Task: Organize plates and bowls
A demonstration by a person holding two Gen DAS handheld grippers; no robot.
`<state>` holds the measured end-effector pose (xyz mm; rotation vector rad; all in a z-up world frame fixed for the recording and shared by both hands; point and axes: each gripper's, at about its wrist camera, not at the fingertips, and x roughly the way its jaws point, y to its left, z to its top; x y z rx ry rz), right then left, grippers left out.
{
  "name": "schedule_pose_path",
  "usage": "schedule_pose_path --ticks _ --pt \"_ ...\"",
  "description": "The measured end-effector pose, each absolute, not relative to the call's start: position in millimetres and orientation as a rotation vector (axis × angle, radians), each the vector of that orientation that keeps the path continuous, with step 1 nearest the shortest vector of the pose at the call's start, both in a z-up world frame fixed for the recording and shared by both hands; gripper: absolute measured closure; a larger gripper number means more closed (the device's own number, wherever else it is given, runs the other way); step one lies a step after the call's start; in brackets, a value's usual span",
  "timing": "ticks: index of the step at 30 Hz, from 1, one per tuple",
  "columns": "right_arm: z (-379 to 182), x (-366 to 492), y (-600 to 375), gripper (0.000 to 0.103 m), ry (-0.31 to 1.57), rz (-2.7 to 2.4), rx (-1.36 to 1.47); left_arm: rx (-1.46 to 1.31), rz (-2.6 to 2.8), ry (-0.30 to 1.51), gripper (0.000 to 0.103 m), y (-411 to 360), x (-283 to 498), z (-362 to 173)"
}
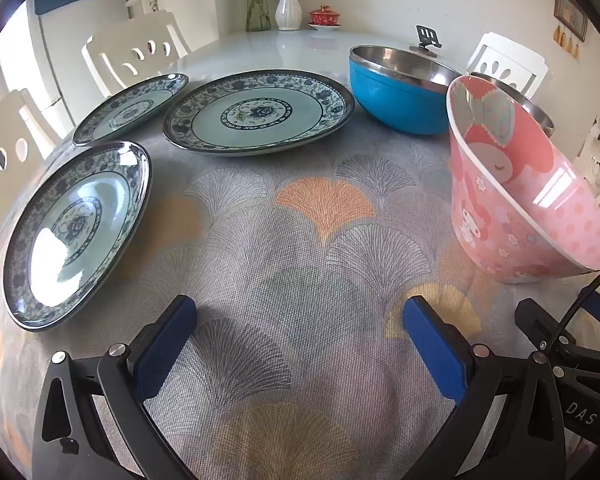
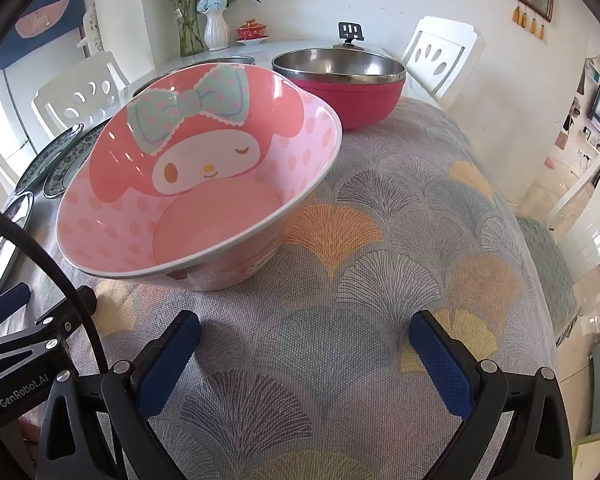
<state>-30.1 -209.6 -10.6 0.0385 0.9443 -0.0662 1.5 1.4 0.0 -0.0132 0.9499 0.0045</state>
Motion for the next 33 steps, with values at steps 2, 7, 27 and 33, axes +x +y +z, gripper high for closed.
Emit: schedule_pose_path --ticks 2,7,27,33 --pt "-11 -30 -209 0.0 0.945 -0.067 0.038 -0.008 0.007 0.941 0.0 1 1 0" --pt "-10 -30 -209 0.0 0.945 -0.067 0.038 -0.009 0.007 0.942 0.0 4 3 0" --pt "-11 -30 -209 0.0 0.946 -0.066 0.039 -0.003 0.01 0.94 0.0 -2 -1 1" --pt "-11 -30 -210 0.0 0.947 -0.065 0.04 -0.003 0.01 0.94 0.0 -2 -2 1"
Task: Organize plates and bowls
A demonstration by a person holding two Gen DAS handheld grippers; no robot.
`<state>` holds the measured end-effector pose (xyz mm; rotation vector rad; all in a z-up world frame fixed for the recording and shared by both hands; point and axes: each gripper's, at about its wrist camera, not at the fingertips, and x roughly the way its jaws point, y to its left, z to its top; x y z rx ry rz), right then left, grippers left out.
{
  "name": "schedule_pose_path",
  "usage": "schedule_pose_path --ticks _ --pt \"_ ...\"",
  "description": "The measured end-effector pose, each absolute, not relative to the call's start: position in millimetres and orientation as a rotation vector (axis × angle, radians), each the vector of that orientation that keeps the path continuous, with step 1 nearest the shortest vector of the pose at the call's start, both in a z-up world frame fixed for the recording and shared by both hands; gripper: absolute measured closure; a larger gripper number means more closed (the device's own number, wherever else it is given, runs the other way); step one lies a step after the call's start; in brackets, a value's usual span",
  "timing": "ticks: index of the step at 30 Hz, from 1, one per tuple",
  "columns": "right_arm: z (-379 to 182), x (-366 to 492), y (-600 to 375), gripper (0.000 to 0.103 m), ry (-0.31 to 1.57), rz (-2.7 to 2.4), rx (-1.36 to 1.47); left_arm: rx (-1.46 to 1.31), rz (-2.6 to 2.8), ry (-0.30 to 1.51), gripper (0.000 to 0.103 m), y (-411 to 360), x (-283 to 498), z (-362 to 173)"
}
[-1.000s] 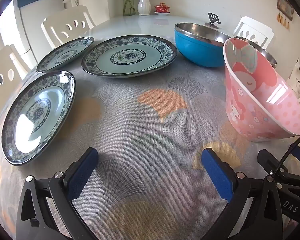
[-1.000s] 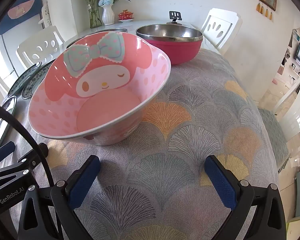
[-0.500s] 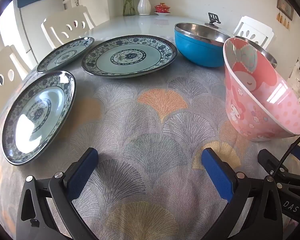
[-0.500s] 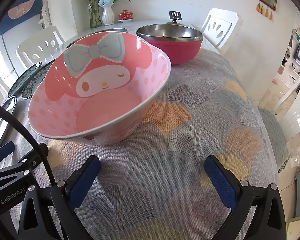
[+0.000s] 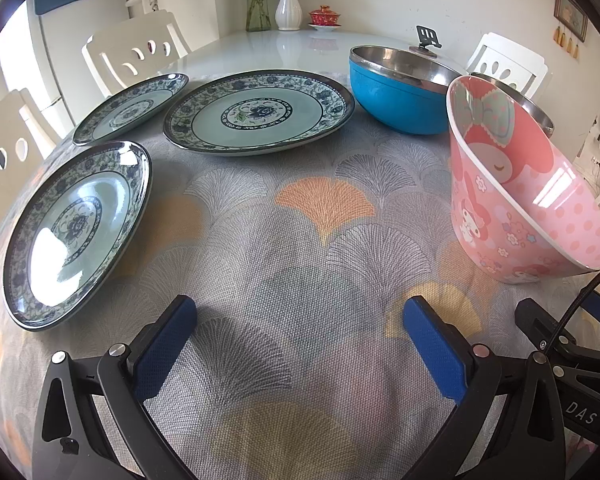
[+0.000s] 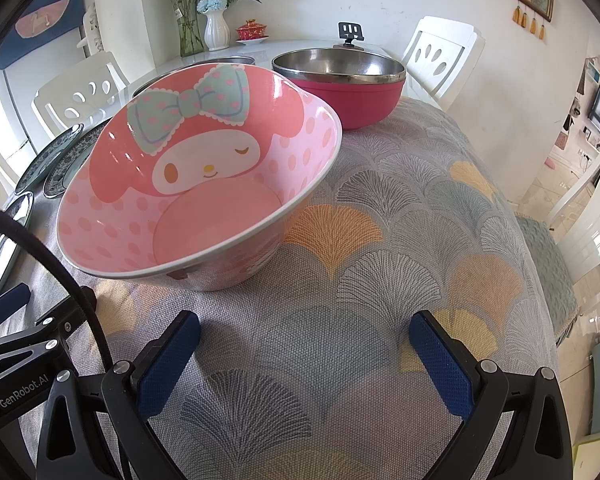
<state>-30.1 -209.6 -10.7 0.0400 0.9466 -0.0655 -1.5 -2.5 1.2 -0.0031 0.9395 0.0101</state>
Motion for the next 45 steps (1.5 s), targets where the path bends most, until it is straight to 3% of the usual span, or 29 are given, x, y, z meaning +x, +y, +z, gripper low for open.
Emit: schedule_pose_path --ticks 8,14,19,25,29,35,39,45 --pt "-3 -43 -214 0.0 1.081 -0.015 0.023 -0.003 0.009 0.944 0.0 -2 -1 1" --pt "-6 -54 -208 0.0 1.19 -0.108 0.08 0.121 -0.224 1.074 0.0 6 -22 6" --pt "5 -73 -180 0.0 1.307 -0.145 0.113 0.142 -0.19 1.096 0.0 61 -54 31" --pt "81 -71 -90 0.0 1.102 -0.07 0.013 0.112 -0.035 1.016 0.0 156 -49 92" --pt "145 -42 -36 0.0 0.933 -0.066 0.001 0.217 0.068 1.016 0.001 191 -17 115" --pt "223 -40 21 0.0 0.615 -0.093 0.073 0.295 0.118 0.853 0.001 214 -1 159" --pt "210 -16 38 0.0 0.723 -0.025 0.095 0.372 0.116 0.809 0.001 211 14 163" --pt "182 -4 40 0.0 0.82 -0.064 0.064 0.262 0.009 0.888 0.001 230 26 143"
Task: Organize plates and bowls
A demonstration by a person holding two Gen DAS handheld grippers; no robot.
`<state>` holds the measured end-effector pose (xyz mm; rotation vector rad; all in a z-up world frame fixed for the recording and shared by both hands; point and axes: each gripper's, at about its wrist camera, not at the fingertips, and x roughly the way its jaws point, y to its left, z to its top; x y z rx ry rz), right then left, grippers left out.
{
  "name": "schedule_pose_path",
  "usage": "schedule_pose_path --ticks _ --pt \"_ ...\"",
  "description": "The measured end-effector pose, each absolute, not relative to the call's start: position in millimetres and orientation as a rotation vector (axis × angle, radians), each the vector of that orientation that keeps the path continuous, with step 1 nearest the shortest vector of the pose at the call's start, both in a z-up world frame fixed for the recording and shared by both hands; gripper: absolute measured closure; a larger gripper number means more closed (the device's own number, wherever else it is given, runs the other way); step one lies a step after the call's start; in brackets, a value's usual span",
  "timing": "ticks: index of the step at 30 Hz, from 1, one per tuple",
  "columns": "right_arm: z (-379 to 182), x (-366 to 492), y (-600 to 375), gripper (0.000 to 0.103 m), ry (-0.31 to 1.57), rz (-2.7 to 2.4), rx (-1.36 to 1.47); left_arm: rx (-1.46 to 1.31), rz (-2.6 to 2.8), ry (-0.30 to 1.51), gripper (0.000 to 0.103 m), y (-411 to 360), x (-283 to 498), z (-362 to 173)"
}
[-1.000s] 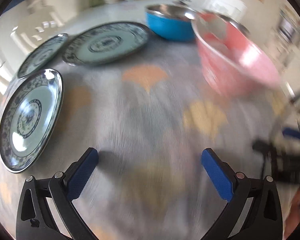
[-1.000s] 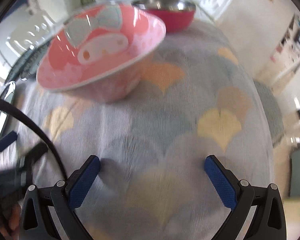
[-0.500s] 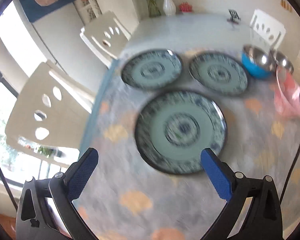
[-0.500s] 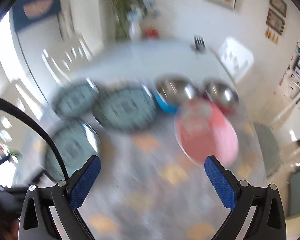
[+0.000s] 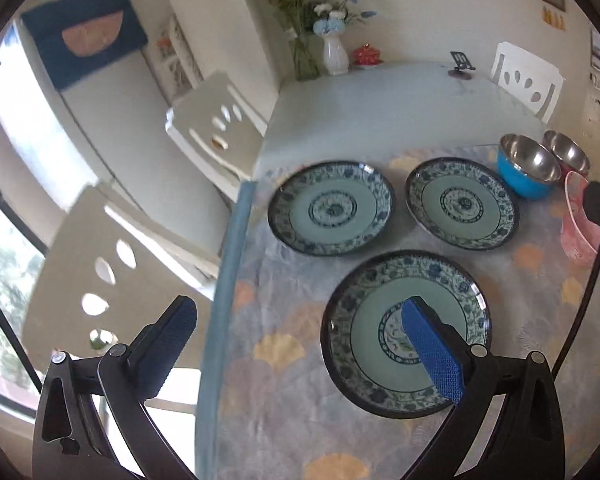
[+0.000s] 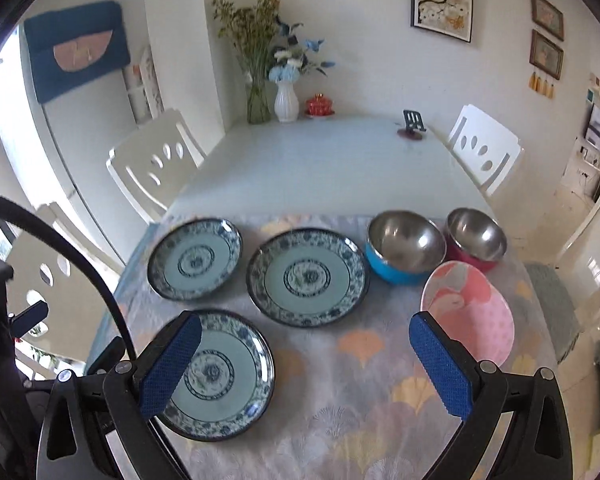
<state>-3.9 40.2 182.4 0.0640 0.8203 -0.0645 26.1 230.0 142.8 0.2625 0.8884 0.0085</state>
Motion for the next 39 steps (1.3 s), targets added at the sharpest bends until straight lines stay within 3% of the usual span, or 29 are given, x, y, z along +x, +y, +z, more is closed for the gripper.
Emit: schedule_pose_path --ticks 9,39 --pt "135 17 52 0.0 0.953 -0.05 0.01 0.013 -0.069 1.078 0.001 247 41 108" --pt "150 1 68 0.0 0.921 -0.072 -0.08 -0.136 -0.138 1.082 0.001 261 30 115"
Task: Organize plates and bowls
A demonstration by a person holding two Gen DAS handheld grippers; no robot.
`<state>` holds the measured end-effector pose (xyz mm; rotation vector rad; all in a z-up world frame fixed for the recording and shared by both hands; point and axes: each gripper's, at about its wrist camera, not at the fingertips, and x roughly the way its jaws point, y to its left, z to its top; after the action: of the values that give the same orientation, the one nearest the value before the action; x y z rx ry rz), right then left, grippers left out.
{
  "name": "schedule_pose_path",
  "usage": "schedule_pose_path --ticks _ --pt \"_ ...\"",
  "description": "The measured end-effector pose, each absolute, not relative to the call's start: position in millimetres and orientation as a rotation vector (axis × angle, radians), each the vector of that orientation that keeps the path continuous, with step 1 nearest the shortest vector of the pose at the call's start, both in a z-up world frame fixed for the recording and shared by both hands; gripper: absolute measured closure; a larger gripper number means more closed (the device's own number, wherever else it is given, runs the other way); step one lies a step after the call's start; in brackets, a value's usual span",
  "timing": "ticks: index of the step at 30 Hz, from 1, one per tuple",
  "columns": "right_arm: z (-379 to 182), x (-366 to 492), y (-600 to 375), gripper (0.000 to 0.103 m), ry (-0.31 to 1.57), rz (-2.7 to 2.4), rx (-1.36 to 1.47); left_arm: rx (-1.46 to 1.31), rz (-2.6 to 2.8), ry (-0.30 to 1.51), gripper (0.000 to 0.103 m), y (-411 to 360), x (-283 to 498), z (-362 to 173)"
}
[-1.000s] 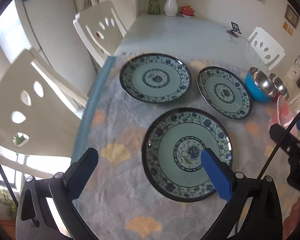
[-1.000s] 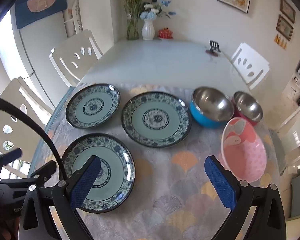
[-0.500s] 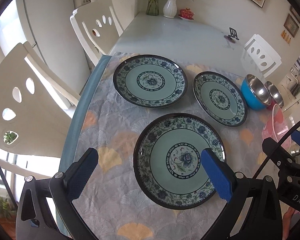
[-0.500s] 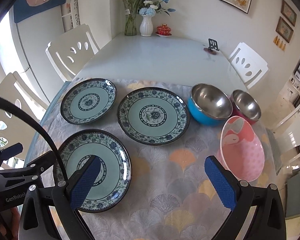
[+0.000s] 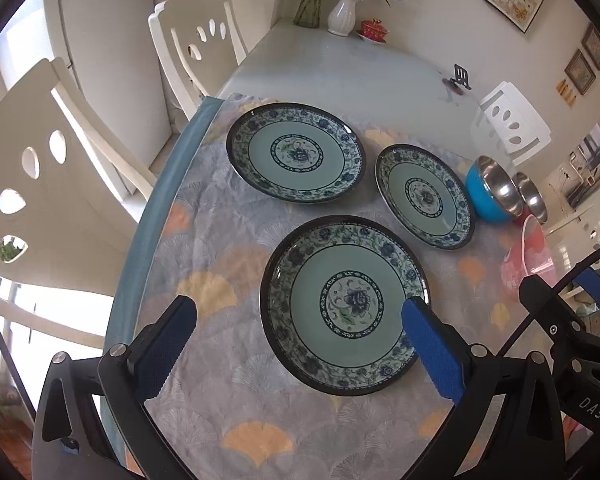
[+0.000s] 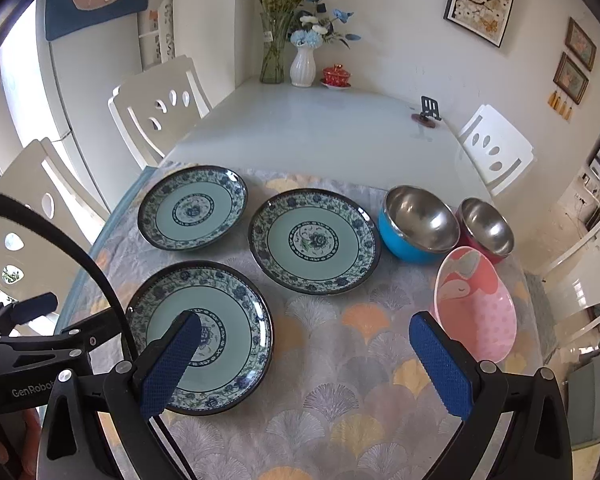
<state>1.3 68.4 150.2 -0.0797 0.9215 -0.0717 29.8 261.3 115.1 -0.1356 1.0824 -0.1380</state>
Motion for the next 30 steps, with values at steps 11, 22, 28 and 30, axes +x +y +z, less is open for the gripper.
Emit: schedule_pose_path --ticks 11,22,28,30 --pt "155 -2 50 0.0 0.91 -0.106 -0.039 -0.136 -0.188 1.009 0.001 254 27 131" --pt "150 2 37 0.0 0.923 -0.189 -0.03 -0.1 -0.219 0.914 0.001 242 23 146" --pt "147 5 26 0.0 0.941 -0.211 -0.002 -0.124 -0.215 0.928 0.001 245 25 142" --pt "146 5 25 0.0 0.944 -0.22 -0.009 -0.121 -0.214 0.929 0.001 245 25 141"
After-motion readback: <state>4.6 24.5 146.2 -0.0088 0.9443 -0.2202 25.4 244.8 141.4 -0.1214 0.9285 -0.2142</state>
